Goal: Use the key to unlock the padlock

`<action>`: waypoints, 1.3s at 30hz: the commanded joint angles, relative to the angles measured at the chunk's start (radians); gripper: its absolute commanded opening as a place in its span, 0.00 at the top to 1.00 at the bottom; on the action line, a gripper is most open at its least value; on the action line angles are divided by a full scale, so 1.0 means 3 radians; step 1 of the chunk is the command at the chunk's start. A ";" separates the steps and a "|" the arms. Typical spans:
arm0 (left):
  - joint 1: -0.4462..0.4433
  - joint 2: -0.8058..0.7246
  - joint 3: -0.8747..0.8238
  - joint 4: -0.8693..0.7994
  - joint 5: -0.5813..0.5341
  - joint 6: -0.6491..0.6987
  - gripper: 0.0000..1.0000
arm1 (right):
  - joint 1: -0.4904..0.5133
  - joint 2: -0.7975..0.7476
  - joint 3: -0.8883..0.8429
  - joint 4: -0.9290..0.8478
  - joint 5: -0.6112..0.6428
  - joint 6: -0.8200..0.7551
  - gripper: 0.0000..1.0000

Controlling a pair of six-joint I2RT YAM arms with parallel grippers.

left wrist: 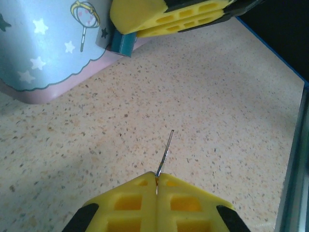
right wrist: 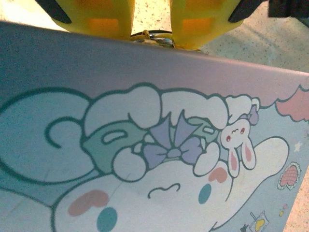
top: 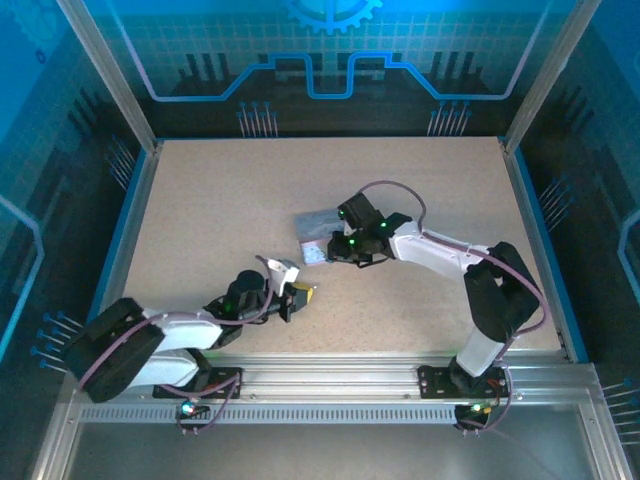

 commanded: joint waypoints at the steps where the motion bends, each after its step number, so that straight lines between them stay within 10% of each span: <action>1: -0.0019 0.0378 0.0119 0.0845 0.0057 -0.0061 1.00 | -0.0078 -0.0169 0.0035 -0.0004 -0.0264 -0.0033 0.94; 7: -0.0016 0.1284 0.0106 0.1965 -0.0090 -0.0312 1.00 | -0.0155 -0.0164 0.0031 -0.0028 -0.0412 -0.0041 0.95; 39: 0.0278 0.1684 0.0504 0.1971 0.0459 -0.0532 1.00 | -0.0307 -0.0241 -0.0001 0.0057 -0.0641 0.0023 0.95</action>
